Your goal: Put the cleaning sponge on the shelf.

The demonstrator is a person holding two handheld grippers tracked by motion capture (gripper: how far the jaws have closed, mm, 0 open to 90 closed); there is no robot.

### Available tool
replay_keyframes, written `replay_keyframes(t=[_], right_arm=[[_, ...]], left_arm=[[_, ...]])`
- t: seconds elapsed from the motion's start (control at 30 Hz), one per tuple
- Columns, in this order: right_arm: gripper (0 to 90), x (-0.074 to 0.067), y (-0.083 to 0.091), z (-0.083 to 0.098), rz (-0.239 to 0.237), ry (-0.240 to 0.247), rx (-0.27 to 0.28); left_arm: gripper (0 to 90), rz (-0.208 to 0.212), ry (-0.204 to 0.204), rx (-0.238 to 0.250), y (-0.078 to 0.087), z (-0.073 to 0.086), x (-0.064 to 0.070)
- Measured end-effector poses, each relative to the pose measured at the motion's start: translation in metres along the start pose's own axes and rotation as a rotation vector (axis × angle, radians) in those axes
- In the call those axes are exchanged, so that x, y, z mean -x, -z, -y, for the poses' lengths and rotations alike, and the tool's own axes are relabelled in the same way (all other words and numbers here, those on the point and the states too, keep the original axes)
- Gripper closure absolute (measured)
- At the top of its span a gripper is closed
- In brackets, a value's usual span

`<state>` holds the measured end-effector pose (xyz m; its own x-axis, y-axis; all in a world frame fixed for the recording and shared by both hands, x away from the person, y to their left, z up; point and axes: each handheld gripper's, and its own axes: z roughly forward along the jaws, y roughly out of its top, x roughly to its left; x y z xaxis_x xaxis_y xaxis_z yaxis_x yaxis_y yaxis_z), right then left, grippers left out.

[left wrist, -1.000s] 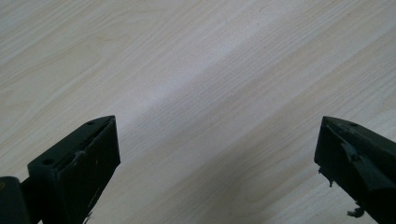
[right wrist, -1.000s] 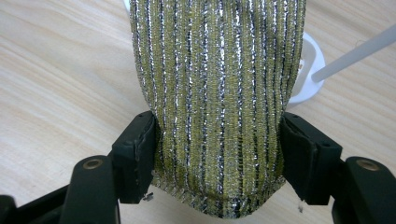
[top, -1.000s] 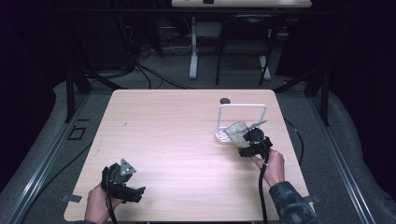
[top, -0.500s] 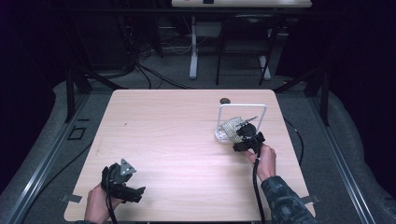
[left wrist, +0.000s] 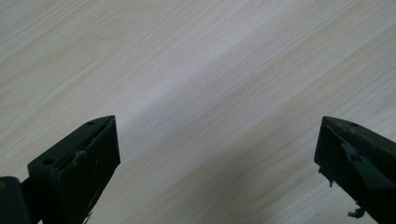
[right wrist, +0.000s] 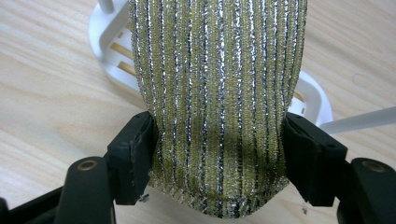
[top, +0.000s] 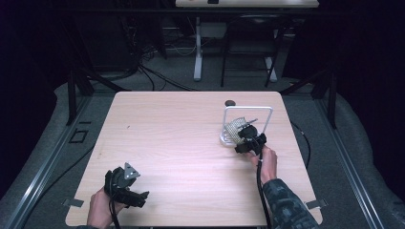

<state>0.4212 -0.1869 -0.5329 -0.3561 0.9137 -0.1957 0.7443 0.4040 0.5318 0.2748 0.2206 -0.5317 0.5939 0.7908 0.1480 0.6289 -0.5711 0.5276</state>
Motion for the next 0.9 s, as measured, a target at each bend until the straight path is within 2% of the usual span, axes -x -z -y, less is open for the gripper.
replay_keyframes(t=[0.3,0.5,0.67,0.9], right_arm=[[27.9,0.0,-0.009,-0.002,0.021,-0.013,-0.006],[26.7,-0.003,-0.014,-0.003,0.026,-0.003,-0.001],[19.9,-0.004,-0.018,-0.004,0.037,0.001,-0.013],[15.5,-0.004,-0.021,-0.004,0.04,-0.007,-0.01]], left_arm=[[0.1,-0.002,-0.003,-0.016,-0.001,0.0,-0.001],[0.1,-0.001,-0.005,-0.014,-0.001,-0.001,0.0],[0.1,0.001,-0.005,-0.012,-0.001,-0.001,0.0],[0.1,-0.005,-0.007,-0.009,-0.001,-0.002,0.002]])
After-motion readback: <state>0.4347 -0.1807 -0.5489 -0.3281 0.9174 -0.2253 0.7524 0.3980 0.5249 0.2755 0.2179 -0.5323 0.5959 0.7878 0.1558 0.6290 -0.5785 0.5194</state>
